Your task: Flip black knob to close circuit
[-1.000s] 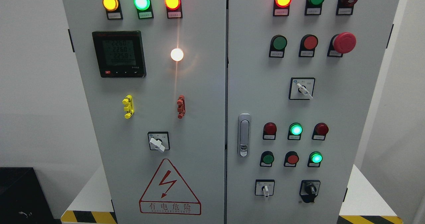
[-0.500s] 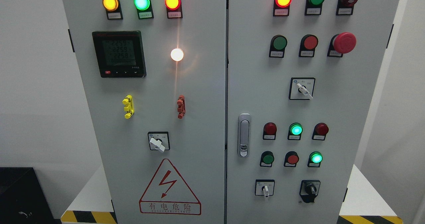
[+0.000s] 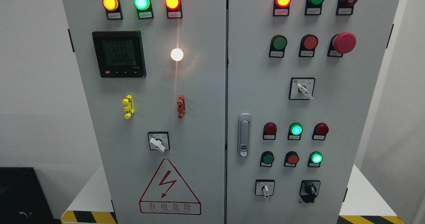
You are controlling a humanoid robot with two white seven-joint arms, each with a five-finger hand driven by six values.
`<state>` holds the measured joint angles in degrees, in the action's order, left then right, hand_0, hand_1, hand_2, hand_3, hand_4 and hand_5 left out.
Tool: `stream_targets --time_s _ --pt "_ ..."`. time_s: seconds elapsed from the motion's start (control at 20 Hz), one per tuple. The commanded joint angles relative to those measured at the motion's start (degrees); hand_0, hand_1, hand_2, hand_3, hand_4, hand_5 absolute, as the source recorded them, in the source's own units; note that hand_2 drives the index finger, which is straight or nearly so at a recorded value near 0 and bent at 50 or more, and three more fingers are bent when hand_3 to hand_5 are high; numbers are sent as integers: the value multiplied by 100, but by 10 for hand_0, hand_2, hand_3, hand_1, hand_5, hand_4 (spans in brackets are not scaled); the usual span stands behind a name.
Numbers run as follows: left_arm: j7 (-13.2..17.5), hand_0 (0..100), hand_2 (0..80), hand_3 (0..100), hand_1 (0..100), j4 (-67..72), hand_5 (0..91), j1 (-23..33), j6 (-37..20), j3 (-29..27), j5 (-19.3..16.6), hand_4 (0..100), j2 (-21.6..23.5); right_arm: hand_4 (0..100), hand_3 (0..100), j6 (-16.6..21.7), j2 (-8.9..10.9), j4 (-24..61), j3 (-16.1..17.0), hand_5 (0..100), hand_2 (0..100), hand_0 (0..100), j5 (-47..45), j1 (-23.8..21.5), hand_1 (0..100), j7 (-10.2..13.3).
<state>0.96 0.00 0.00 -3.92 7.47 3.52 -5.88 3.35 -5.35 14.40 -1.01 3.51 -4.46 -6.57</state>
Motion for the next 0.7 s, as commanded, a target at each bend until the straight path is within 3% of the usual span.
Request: stream_targets --time_s 0.0,0.15,0.25,0.5,0.65 --pt "0 120 0 0 556 -132 0 123 -4 0 0 0 -1 463 517 17 34 1388 -497 333 314 0 263 -256 84 331" --pt "0 120 0 0 556 -132 0 123 -4 0 0 0 -1 573 611 8 60 2170 -471 457 397 0 746 -467 79 437" --pt "0 120 0 0 556 -132 0 123 -4 0 0 0 -1 631 672 17 60 2575 -479 567 463 0 1236 -573 75 709" --pt "0 120 0 0 556 -132 0 123 -4 0 0 0 -1 716 773 210 16 3296 -505 715 570 0 2109 -600 76 1306" --pt "0 120 0 0 556 -132 0 123 -4 0 0 0 -1 770 855 263 34 3797 -497 798 668 0 2530 -678 82 1510"
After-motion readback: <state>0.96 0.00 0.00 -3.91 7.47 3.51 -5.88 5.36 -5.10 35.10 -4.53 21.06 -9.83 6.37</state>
